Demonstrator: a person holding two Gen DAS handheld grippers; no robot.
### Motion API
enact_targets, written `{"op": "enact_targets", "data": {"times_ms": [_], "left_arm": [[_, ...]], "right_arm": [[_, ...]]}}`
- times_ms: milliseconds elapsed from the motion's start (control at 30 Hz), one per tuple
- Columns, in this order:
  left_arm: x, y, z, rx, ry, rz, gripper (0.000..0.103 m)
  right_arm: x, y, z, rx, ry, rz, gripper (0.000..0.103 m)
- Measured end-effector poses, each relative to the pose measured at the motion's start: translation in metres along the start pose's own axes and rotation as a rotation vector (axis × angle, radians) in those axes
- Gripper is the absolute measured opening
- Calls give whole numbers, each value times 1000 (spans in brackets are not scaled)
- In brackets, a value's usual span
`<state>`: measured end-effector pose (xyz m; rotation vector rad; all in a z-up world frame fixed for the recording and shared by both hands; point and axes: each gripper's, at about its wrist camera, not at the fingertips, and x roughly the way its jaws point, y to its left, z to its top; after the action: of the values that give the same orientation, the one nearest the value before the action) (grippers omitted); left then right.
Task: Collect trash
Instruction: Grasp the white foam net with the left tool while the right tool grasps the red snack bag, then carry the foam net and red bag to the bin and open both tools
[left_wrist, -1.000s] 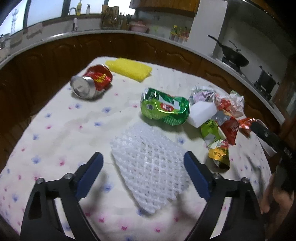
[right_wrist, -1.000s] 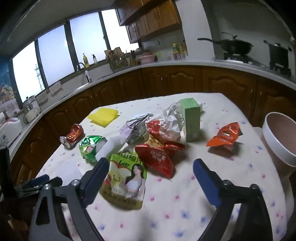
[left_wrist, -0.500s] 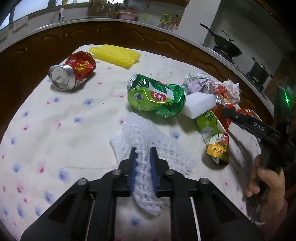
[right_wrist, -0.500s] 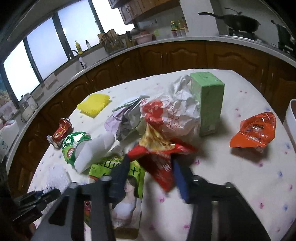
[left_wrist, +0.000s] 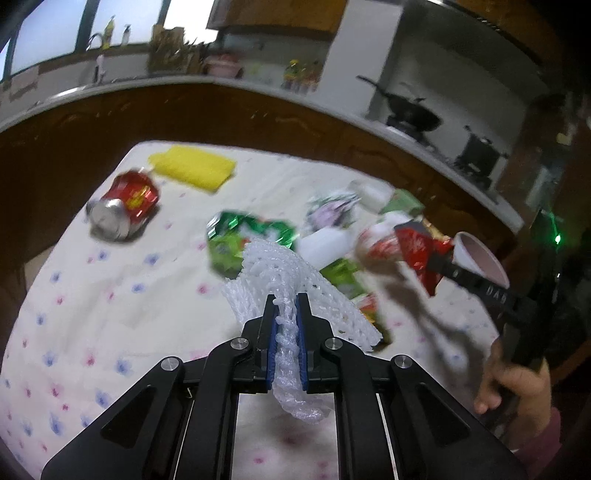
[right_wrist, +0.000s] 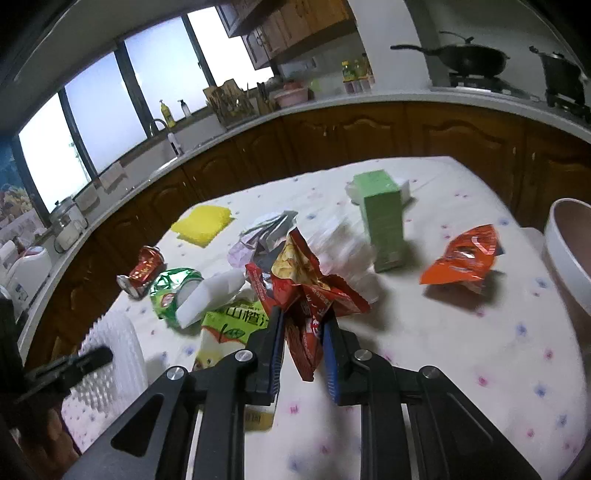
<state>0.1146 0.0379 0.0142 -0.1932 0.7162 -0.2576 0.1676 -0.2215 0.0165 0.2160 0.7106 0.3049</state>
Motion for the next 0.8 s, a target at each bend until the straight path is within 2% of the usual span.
{"op": "enact_targets", "data": {"times_ms": [333, 800], "left_arm": [[8, -53, 17, 74, -26, -104, 8], [33, -133, 33, 164, -15, -226, 8]], "right_arm": [[-48, -19, -5, 39, -70, 6, 20], [-96, -85, -1, 122, -156, -121, 20]]}}
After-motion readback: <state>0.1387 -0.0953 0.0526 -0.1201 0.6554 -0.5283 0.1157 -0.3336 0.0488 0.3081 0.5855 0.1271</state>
